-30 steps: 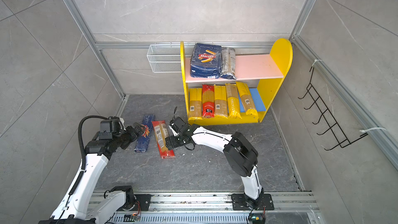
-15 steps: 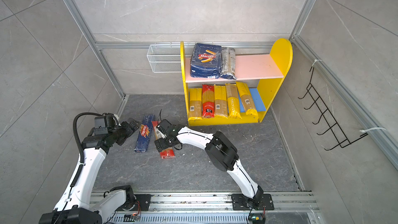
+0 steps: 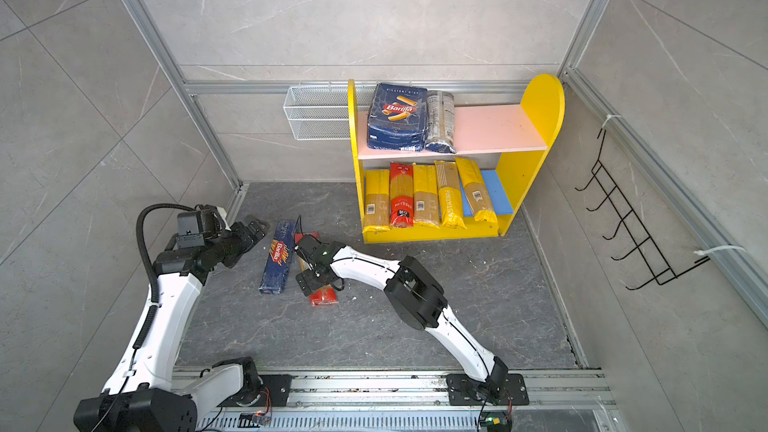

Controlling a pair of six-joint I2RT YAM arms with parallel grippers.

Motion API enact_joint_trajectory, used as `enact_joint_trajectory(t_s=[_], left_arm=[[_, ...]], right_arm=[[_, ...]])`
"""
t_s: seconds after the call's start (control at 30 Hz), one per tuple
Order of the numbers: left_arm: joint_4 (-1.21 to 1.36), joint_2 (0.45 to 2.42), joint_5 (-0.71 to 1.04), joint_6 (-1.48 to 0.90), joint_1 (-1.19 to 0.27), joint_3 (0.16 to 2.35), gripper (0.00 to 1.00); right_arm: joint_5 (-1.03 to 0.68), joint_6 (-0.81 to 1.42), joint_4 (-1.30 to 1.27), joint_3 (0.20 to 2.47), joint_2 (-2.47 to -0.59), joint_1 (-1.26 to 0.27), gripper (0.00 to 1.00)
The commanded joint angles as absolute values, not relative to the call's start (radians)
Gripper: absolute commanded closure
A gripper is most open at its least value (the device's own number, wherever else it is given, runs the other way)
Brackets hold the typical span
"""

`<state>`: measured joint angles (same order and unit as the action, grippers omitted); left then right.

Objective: Place and organize the pasta boxes and bags onto the shelf
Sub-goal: 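Grasp the red-ended spaghetti bag with the right gripper while the left gripper lifts, then lift the red-ended bag upright with the right gripper toward the shelf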

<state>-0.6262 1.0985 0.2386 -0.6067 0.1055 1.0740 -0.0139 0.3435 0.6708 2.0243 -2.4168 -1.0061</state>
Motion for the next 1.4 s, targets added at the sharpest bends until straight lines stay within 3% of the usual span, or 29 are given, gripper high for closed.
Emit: enact_joint_trajectory(t_s=[0.0,0.17,0.37,0.63,1.03,1.37], left_arm=[[-0.608,1.113,0.258,-0.579,0.109,1.106,0.0],[-0.602,1.178,0.262,-0.579,0.109,1.192,0.0],[-0.597,1.268,0.276,-0.587,0.11,1.307,0.0],[-0.564,1.346,0.304,-0.592,0.107,1.333,0.0],[-0.586,1.389,0.288,-0.57,0.082,1.367,0.0],[-0.603,1.462,0.219,-0.503,-0.041,1.466,0.0]], right_arm=[[0.038,0.33,0.764,2.048,-2.485,-1.019,0.08],[0.071,0.35,0.794,2.038,-2.501,-1.023,0.17],[0.063,0.373,0.753,1.934,-2.463,-1.023,0.47],[-0.032,0.397,0.643,1.771,-2.346,-1.02,0.66],[-0.406,0.534,0.344,1.442,-2.078,-0.914,0.77],[-0.409,0.519,0.369,1.324,-1.832,-0.875,0.78]])
